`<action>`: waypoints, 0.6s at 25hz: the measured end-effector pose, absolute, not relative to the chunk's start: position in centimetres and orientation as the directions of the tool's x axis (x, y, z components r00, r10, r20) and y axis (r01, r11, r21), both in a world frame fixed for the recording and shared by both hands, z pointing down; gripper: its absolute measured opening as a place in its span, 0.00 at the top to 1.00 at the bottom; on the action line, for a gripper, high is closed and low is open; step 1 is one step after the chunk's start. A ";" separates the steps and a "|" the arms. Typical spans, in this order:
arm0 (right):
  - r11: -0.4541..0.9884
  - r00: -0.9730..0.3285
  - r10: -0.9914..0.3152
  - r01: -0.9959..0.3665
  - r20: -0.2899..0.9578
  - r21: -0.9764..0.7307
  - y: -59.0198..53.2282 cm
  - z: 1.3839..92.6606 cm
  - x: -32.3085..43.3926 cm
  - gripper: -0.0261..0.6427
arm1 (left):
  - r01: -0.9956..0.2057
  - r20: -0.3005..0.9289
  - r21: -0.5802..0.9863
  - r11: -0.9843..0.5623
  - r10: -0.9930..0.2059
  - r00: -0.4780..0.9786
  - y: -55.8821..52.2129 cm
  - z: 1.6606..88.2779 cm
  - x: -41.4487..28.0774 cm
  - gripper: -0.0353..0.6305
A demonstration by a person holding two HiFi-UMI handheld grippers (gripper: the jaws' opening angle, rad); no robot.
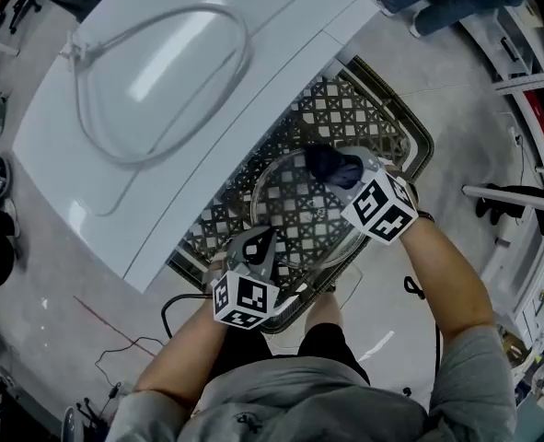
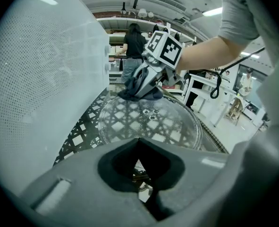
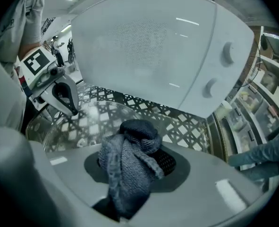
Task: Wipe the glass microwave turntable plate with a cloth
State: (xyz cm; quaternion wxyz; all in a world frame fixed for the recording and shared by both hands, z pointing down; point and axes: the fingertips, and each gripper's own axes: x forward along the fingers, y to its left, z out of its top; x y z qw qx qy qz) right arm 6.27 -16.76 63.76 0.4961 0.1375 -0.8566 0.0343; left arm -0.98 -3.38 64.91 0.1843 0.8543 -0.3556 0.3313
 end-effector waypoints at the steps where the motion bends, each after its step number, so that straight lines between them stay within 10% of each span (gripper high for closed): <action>1: 0.957 -0.451 -0.207 -0.279 0.868 0.083 -16.8 63.7 7.4 0.73 | -0.730 0.697 0.078 -0.679 -0.486 0.527 -3.4 64.9 -1.0 0.95; 15: 0.933 -0.466 -0.239 -0.353 0.852 0.069 -16.5 62.0 10.1 0.73 | -0.729 0.698 0.092 -0.679 -0.478 0.533 -3.4 64.8 -1.0 0.95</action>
